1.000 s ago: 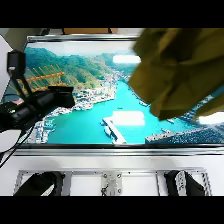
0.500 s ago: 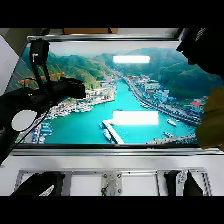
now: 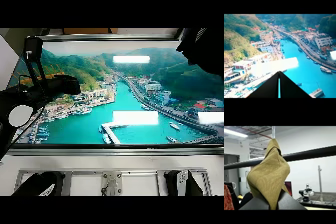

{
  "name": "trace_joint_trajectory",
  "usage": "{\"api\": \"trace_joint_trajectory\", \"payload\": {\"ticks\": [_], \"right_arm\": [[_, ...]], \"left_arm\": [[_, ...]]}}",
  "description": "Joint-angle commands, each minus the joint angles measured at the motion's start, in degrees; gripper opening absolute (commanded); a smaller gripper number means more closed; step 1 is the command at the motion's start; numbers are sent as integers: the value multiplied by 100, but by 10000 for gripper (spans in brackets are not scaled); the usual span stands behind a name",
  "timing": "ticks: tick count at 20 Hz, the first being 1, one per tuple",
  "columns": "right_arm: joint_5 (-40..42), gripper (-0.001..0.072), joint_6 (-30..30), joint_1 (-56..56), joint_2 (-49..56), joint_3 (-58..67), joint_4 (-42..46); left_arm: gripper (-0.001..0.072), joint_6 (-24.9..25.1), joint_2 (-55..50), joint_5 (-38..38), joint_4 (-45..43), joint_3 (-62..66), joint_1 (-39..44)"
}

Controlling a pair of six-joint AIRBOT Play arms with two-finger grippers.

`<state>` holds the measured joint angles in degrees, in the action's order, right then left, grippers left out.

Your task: Fold the clothes and pants, and hang the long-sleeved shirts on hangers.

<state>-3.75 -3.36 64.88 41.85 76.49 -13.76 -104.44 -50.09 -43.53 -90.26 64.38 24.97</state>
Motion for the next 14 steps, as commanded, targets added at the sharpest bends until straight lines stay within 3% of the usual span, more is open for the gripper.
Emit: {"api": "trace_joint_trajectory", "payload": {"ticks": [1,14], "right_arm": [[55,6,7,4,15,68,31],[999,6,4,4,310,66,520]], "left_arm": [[14,9,-4,0,0,7,-17],[14,9,-4,0,2,7,-17]]}}
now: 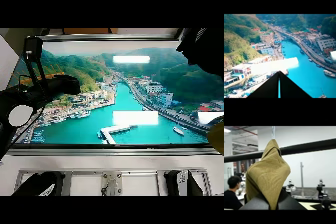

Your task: Fold the clothes and pants, and hang the long-sleeved shirts on hangers.

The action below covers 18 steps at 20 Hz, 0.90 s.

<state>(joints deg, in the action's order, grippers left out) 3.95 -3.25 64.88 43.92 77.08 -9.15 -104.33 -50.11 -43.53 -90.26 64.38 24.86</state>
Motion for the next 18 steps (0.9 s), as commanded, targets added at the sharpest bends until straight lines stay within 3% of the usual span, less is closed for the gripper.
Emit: {"api": "trace_joint_trajectory", "payload": {"ticks": [1,14,17,18], "right_arm": [[229,6,-7,4,160,4,59],[205,15,-151,2,323,-345,39],[-70,28,-133,2,284,-345,42],[-184,71,-133,2,262,-345,42]], "left_arm": [[14,-2,-2,0,2,7,-7],[14,-2,-2,4,0,7,-7],[14,-2,-2,7,0,7,-7],[14,-2,-2,7,-2,7,-9]]}}
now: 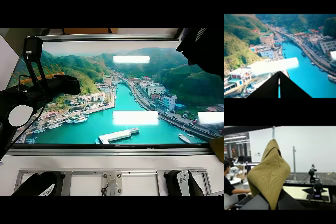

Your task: Fold the clothes and pants, and hang the long-sleeved shirts on hangers.

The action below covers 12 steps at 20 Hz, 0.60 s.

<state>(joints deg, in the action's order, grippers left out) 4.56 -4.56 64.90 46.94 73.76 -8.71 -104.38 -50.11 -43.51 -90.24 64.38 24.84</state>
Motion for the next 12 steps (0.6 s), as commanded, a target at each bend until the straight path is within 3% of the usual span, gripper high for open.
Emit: {"api": "trace_joint_trajectory", "payload": {"ticks": [1,2,3,8,10,12], "right_arm": [[-306,262,-2,0,-66,-13,-2],[-354,446,-2,0,-85,-13,-2],[-350,527,-2,0,-120,-13,-2],[-415,515,0,-9,-568,-13,-7],[-1082,516,129,-11,-837,-13,-7],[-2601,516,649,-11,-984,-13,-4]], "left_arm": [[14,2,-2,4,-9,7,-7],[13,2,-2,4,-7,7,-7],[14,2,-2,4,-11,7,-7],[14,2,-2,2,-20,7,-7],[14,2,-2,4,-17,7,-7],[14,2,-4,2,-17,7,-7]]}}
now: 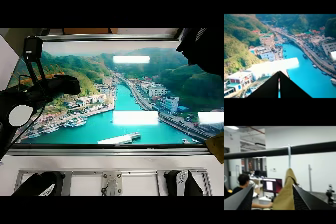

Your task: Fold the clothes and pants, and hang the long-sleeved shirts on hangers.

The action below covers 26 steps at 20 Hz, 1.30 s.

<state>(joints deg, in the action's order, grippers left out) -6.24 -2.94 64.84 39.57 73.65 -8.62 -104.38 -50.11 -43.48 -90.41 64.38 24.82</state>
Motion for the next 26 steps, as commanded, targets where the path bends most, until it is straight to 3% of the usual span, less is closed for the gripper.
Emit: {"api": "trace_joint_trajectory", "payload": {"ticks": [1,3,4,6,8,10,13,16,21,22,23,26], "right_arm": [[-2518,516,671,-4,-249,-4,-9],[-4673,508,1027,-105,-120,-52,13],[-5198,444,1233,-411,-42,-170,9],[-6078,443,1602,-1279,120,-476,284],[-6505,443,1980,-2430,256,-787,1274],[-6518,443,2465,-3759,374,-1132,2468],[-6247,443,2702,-5729,673,-1679,3488],[-5547,443,2699,-7702,1373,-2013,3480],[-5552,439,2697,-8362,1932,-2013,3388],[-5558,286,2697,-8389,1980,-2013,3390],[-5569,40,2697,-8387,1996,-2013,3390],[-5549,16,2695,-8384,1998,-2013,3388]], "left_arm": [[14,2,-4,0,4,7,-4],[14,2,-4,0,11,7,-4],[14,2,-4,0,9,7,-4],[14,2,-4,-2,11,7,-4],[14,2,-7,-4,24,7,-2],[14,0,-9,-4,50,7,-2],[14,0,-9,-2,50,7,-2],[14,0,-9,0,48,7,-2],[14,2,-9,4,48,7,-2],[14,0,-7,4,48,7,-2],[14,2,-9,4,46,7,-2],[14,0,-9,4,48,7,-2]]}}
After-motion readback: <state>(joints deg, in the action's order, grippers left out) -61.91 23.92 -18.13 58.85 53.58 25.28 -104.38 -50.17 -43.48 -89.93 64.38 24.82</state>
